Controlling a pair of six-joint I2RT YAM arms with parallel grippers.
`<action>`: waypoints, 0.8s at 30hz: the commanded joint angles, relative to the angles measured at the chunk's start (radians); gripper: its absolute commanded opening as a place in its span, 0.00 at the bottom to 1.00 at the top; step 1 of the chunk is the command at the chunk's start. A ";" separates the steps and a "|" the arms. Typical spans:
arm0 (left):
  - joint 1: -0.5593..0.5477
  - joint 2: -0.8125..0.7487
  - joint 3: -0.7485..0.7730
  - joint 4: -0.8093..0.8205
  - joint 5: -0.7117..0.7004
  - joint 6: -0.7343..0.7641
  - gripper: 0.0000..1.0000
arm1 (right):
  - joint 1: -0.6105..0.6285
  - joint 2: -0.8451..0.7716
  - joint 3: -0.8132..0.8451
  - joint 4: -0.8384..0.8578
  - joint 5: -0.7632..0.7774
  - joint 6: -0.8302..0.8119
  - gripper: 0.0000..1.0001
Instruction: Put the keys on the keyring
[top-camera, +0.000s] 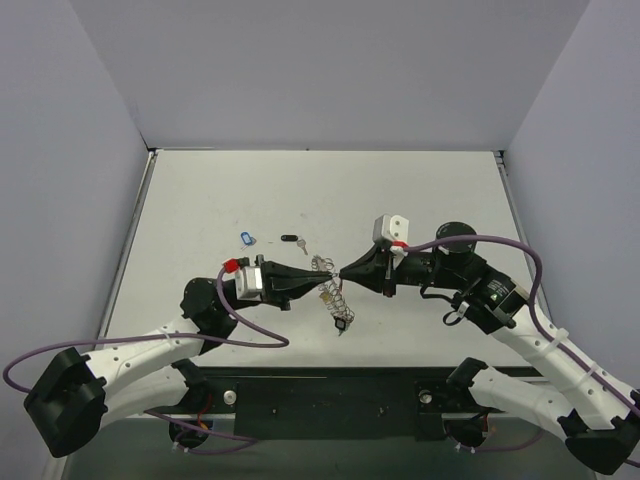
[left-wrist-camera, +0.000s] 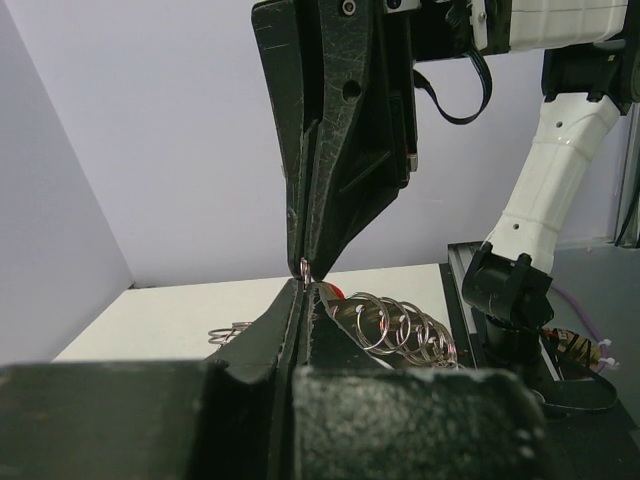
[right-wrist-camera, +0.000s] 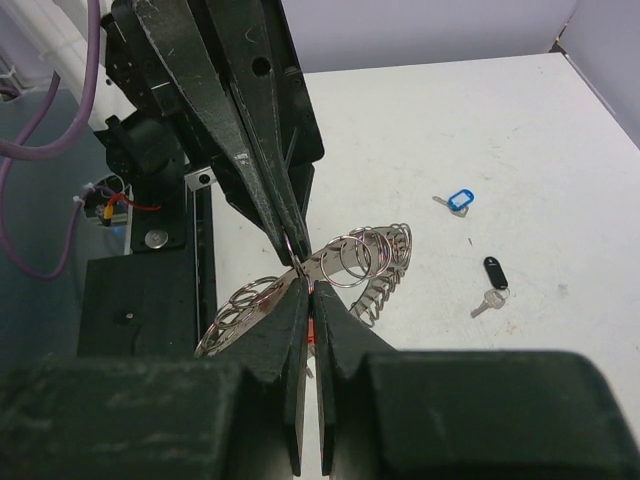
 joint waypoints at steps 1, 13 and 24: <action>0.009 0.014 0.016 0.165 -0.027 -0.070 0.00 | -0.024 -0.002 -0.017 0.075 0.014 0.077 0.00; 0.031 0.106 0.043 0.188 -0.064 -0.298 0.00 | -0.206 -0.037 0.125 -0.036 -0.130 0.265 0.56; -0.181 0.186 0.160 0.026 -0.145 -0.205 0.00 | -0.580 -0.065 0.147 -0.004 -0.640 0.539 0.70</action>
